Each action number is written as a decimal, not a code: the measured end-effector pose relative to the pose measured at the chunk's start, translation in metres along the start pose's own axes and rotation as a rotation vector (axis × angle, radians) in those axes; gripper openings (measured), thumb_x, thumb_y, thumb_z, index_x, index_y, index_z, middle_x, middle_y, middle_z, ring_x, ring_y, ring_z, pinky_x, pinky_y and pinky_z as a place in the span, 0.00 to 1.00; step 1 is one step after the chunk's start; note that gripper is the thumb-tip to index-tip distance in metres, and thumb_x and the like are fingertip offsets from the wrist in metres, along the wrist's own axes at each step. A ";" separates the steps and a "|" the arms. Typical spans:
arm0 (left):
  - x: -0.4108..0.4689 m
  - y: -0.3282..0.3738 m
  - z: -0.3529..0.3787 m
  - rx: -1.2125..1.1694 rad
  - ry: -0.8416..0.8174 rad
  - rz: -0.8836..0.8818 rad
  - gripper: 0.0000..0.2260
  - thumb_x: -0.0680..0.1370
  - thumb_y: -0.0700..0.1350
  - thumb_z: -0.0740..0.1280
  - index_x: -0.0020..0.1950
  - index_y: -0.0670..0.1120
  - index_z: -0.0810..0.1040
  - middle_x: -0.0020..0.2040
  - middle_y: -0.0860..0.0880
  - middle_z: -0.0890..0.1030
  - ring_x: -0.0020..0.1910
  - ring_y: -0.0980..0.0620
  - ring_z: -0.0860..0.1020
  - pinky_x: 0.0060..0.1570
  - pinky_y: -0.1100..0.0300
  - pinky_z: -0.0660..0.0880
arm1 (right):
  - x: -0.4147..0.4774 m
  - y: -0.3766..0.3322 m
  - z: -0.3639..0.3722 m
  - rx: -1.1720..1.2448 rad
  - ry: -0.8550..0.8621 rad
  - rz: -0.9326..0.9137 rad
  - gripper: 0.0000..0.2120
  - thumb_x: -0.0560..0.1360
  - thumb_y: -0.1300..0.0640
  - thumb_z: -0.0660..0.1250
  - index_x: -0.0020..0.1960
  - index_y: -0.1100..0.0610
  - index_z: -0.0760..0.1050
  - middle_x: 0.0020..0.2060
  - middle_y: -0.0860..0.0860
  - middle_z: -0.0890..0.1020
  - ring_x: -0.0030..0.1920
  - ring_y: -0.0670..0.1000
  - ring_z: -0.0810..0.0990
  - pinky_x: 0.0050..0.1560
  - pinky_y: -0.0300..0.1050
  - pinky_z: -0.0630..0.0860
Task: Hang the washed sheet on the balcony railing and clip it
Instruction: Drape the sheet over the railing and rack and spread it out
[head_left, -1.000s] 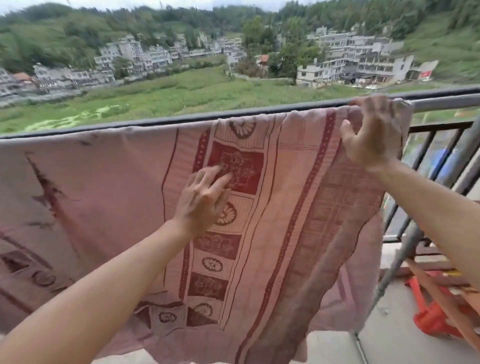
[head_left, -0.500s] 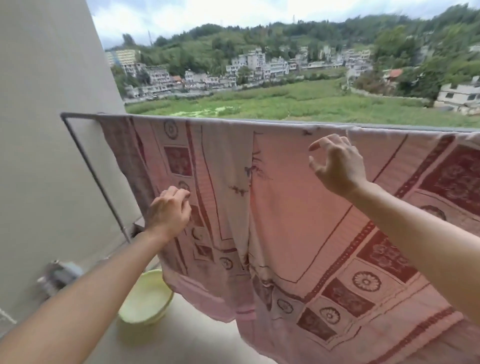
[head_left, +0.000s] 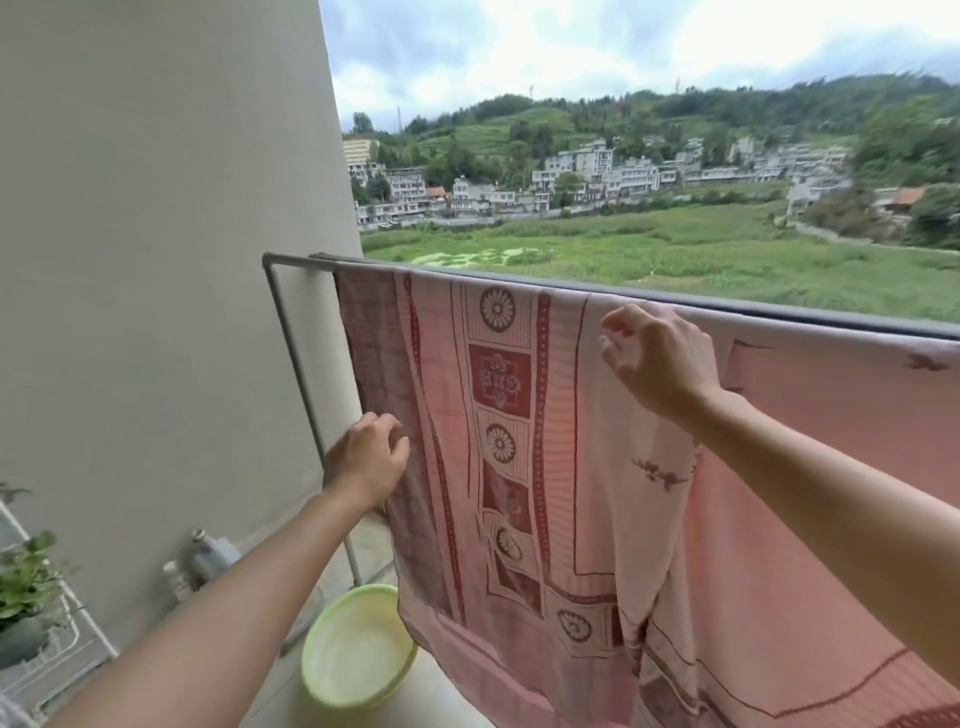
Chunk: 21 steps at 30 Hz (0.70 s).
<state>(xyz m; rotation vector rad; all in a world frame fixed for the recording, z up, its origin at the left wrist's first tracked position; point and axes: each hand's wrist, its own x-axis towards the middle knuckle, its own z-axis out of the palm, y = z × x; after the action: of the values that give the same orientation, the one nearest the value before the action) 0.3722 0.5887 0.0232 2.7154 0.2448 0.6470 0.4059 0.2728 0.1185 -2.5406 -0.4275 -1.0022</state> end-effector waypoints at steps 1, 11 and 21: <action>0.017 -0.001 0.005 -0.022 -0.004 -0.010 0.11 0.78 0.50 0.63 0.57 0.48 0.79 0.55 0.48 0.79 0.54 0.46 0.77 0.48 0.55 0.72 | 0.015 -0.005 0.007 -0.019 0.019 -0.044 0.13 0.75 0.51 0.67 0.58 0.53 0.78 0.55 0.51 0.81 0.54 0.54 0.78 0.48 0.47 0.72; 0.187 -0.043 0.017 -0.250 0.012 -0.254 0.15 0.77 0.51 0.66 0.59 0.44 0.78 0.55 0.44 0.81 0.56 0.44 0.77 0.53 0.56 0.72 | 0.153 -0.023 0.113 -0.063 -0.096 -0.098 0.17 0.76 0.46 0.66 0.61 0.54 0.76 0.55 0.54 0.81 0.50 0.53 0.78 0.44 0.45 0.74; 0.312 -0.131 0.043 -0.610 -0.012 -0.431 0.21 0.77 0.51 0.67 0.65 0.41 0.74 0.63 0.42 0.77 0.61 0.43 0.75 0.60 0.55 0.70 | 0.201 -0.068 0.178 -0.267 -0.281 -0.082 0.22 0.77 0.35 0.58 0.60 0.50 0.73 0.45 0.52 0.82 0.43 0.53 0.80 0.41 0.47 0.76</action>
<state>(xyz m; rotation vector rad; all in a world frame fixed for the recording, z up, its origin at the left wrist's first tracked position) 0.6556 0.7736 0.0661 1.9965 0.5163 0.4769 0.6236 0.4404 0.1541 -2.9424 -0.5084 -0.7747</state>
